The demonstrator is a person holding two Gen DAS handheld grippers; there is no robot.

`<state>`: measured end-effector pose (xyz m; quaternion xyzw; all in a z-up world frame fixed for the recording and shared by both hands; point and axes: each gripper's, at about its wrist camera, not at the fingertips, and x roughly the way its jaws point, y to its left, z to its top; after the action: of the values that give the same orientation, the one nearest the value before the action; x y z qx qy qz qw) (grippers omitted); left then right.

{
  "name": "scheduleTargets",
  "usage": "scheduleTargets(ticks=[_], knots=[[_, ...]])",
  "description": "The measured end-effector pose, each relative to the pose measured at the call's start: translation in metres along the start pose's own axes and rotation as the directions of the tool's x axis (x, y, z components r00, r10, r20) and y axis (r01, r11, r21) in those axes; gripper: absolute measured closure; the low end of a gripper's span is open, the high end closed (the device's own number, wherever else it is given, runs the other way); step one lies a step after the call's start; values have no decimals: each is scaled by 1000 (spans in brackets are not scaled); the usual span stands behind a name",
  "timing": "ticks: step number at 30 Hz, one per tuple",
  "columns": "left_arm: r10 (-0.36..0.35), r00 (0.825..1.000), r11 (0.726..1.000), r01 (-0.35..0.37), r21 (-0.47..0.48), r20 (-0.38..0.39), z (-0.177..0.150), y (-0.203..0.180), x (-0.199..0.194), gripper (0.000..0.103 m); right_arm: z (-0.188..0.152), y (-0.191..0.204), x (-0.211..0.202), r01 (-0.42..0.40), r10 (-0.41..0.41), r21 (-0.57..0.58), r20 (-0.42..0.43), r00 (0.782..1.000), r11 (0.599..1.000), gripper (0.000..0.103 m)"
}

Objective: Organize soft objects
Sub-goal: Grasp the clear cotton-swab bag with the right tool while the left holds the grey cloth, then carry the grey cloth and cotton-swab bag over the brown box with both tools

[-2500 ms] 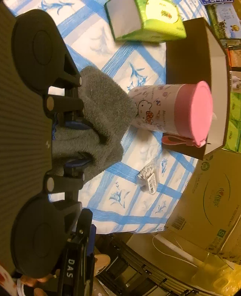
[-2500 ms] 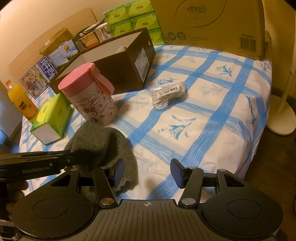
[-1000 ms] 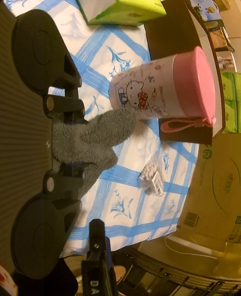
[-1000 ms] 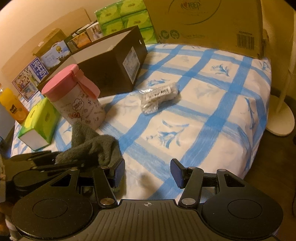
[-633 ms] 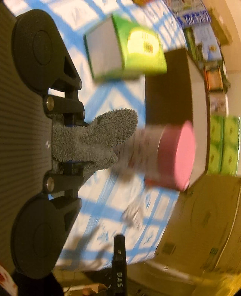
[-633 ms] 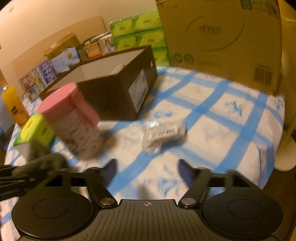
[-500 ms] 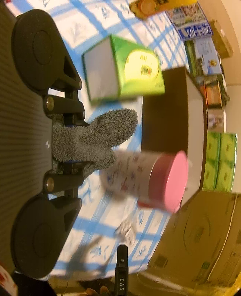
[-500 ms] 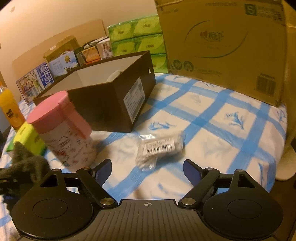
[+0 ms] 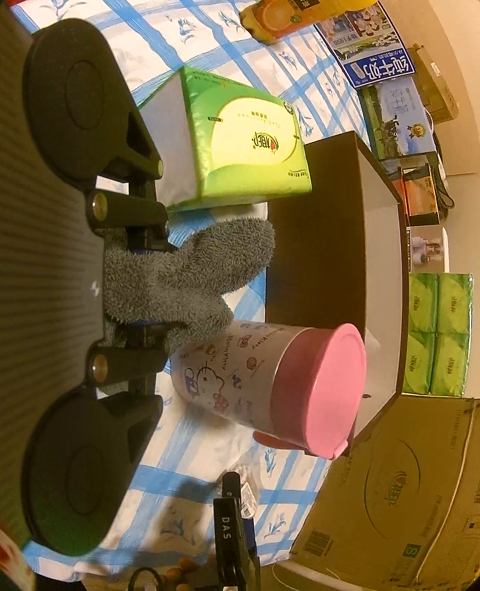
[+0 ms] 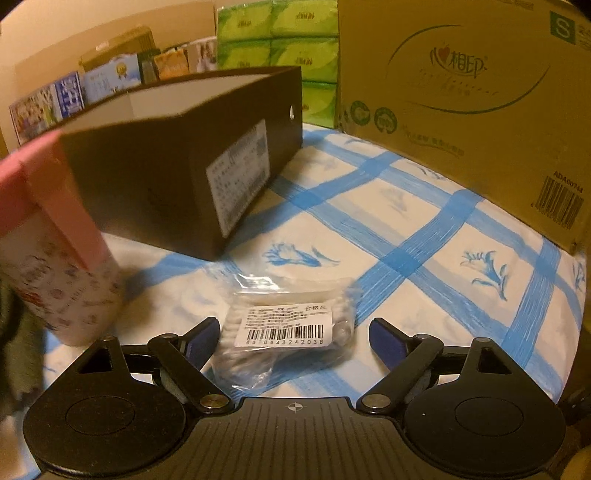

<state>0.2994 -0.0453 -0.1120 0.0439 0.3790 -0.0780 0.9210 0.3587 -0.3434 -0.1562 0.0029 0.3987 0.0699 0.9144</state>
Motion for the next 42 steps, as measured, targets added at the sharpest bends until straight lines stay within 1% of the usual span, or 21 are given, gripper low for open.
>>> scheduleTargets(ticks=[2, 3, 4, 9, 16, 25, 33, 42], knots=[[2, 1000, 1000, -2, 2, -5, 1, -1, 3, 77, -1, -1, 2, -3, 3, -2, 0, 1000, 1000, 17], [3, 1000, 1000, -3, 3, -6, 1, -1, 4, 77, -1, -1, 3, 0, 0, -4, -2, 1000, 1000, 23], [3, 1000, 1000, -3, 3, -7, 1, 0, 5, 77, -2, -1, 4, -1, 1, -9, -4, 1000, 1000, 33], [7, 1000, 1000, -7, 0, -14, 0, 1, 8, 77, -1, 1, 2, 5, -5, -33, -3, 1000, 999, 37], [9, 1000, 1000, -9, -1, -15, -1, 1, 7, 77, -1, 2, -6, -1, 1, -37, -6, 1000, 999, 39], [-5, 1000, 1000, 5, -25, -8, 1, 2, -3, 77, 2, 10, -36, -41, 42, -36, 29, 999, 999, 40], [-17, 1000, 1000, 17, -25, 20, 1, -2, -28, 77, -3, 28, -78, -94, 96, -34, 62, 993, 995, 40], [-32, 998, 999, 34, -32, 48, -11, -3, -70, 77, -16, 57, -128, -159, 162, -44, 75, 984, 986, 40]])
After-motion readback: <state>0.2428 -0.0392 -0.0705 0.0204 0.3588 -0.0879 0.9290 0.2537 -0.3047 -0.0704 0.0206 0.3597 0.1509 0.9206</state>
